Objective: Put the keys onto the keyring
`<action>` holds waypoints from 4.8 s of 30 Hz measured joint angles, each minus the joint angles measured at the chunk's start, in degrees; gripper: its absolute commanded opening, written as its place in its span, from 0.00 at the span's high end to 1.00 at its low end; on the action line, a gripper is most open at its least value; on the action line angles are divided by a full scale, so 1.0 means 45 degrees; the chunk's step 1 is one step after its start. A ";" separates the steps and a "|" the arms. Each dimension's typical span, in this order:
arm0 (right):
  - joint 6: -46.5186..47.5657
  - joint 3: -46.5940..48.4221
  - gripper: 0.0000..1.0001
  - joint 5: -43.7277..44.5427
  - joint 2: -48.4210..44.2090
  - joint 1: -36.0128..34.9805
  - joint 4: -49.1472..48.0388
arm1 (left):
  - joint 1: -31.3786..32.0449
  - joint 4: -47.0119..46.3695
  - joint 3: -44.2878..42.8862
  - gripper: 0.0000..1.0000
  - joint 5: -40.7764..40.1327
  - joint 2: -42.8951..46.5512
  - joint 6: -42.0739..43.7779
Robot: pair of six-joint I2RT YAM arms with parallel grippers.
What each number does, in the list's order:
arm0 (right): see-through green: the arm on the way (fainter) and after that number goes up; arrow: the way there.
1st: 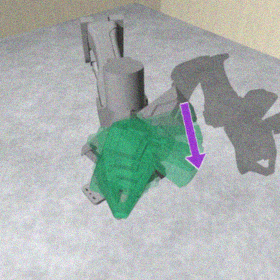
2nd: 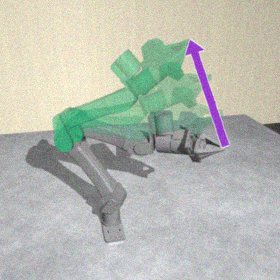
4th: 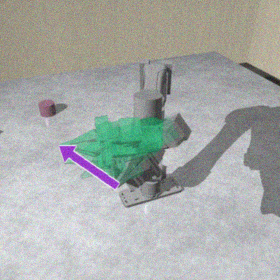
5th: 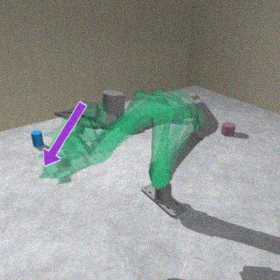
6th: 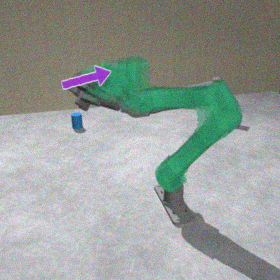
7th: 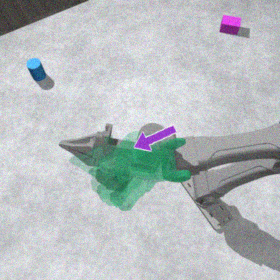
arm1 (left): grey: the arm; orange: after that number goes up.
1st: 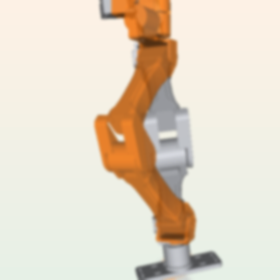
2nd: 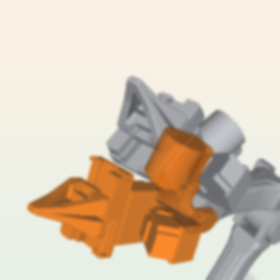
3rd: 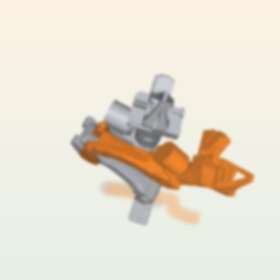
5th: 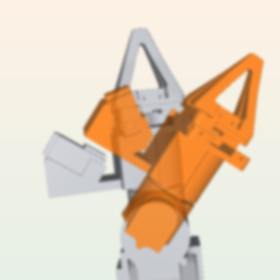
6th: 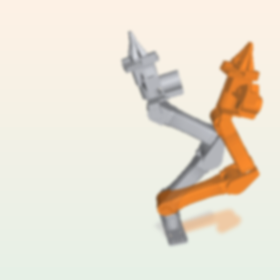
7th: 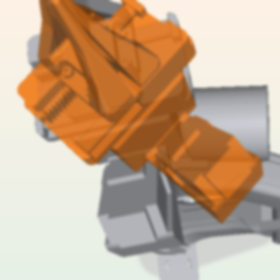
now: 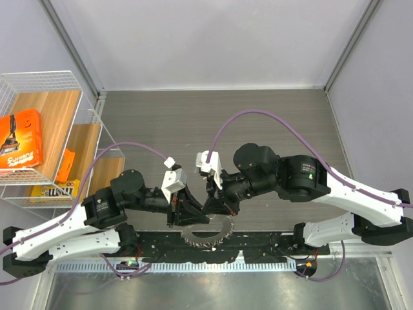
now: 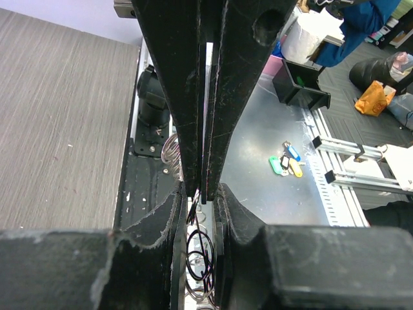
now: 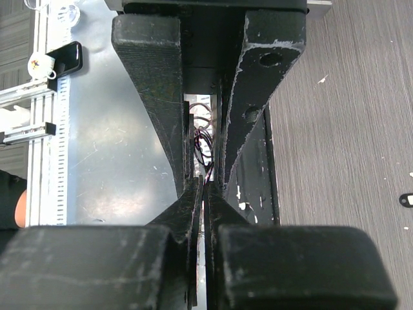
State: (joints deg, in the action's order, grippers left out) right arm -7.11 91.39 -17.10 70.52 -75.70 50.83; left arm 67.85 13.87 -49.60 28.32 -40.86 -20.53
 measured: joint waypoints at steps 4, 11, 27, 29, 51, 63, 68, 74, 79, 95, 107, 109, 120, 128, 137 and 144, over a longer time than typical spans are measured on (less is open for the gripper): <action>-0.0107 0.0000 0.73 0.0000 -0.0024 0.0000 -0.0010 | 0.0000 -0.0024 0.0005 1.00 -0.0005 0.0073 0.0019; -0.0160 0.0024 0.61 0.0199 -0.0321 0.0044 -0.0272 | 0.0005 -0.0267 0.0073 1.00 -0.0073 0.0442 0.0141; -0.0364 -0.0126 0.48 0.0801 -0.1190 -0.0044 -0.1117 | 0.0015 -0.0282 0.0471 1.00 -0.0442 0.1010 0.0350; -0.0423 -0.0427 0.46 0.1452 -0.1481 -0.0044 -0.1175 | 0.0015 -0.0350 0.0568 1.00 -0.0432 0.1180 0.0350; -0.0408 -0.1758 0.52 0.0845 -0.1734 0.0049 -0.2118 | 0.0039 -0.2497 0.2035 1.00 -0.1112 0.2317 -0.0345; -0.0408 -0.1375 0.55 0.0204 -0.1146 0.0053 -0.2448 | 0.0039 -0.3254 0.2346 1.00 -0.2171 0.2637 -0.0486; -0.0384 -0.1088 0.61 0.0204 -0.0884 0.0049 -0.2463 | 0.0039 -0.3458 0.2351 1.00 -0.2186 0.2637 -0.0631; -0.0321 -0.0831 0.66 0.0209 -0.0695 0.0053 -0.2482 | 0.0044 -0.3521 0.2375 1.00 -0.2259 0.2890 -0.0675; -0.0311 -0.0816 0.72 0.0219 -0.0695 0.0049 -0.2521 | 0.0039 -0.3512 0.2443 1.00 -0.2399 0.3264 -0.0670; -0.0418 -0.0787 0.94 0.0622 -0.0699 0.0053 -0.2497 | 0.0063 -0.3507 0.2492 1.00 -0.2497 0.3351 -0.0607; -0.0403 -0.0787 0.94 0.0748 -0.0699 0.0049 -0.2419 | 0.0063 -0.3390 0.2497 1.00 -0.2657 0.3361 -0.0607; -0.0393 -0.0782 0.88 0.0777 -0.0699 0.0039 -0.2409 | 0.0063 -0.3381 0.2497 1.00 -0.2657 0.3356 -0.0607; 0.0262 0.0374 0.52 0.0758 -0.0665 -0.0024 -0.1807 | 0.0063 -0.2851 0.2497 1.00 -0.2637 0.2939 -0.0680; 0.0529 0.0942 0.52 0.0627 -0.0248 -0.0083 -0.1647 | 0.0063 -0.2657 0.2492 1.00 -0.2652 0.3002 -0.0685; 0.0559 0.0937 0.54 0.0631 0.0442 -0.0092 -0.1399 | 0.0063 -0.2642 0.2482 1.00 -0.2618 0.3031 -0.0738; 0.0563 0.0937 0.57 0.0631 0.0510 -0.0097 -0.1345 | 0.0063 -0.2642 0.2482 1.00 -0.2565 0.3186 -0.0782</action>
State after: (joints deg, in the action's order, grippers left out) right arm -4.58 95.61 -14.26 72.82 -76.14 44.77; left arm 68.14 1.98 -38.44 16.78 -26.52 -24.05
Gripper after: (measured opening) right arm 0.435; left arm 0.173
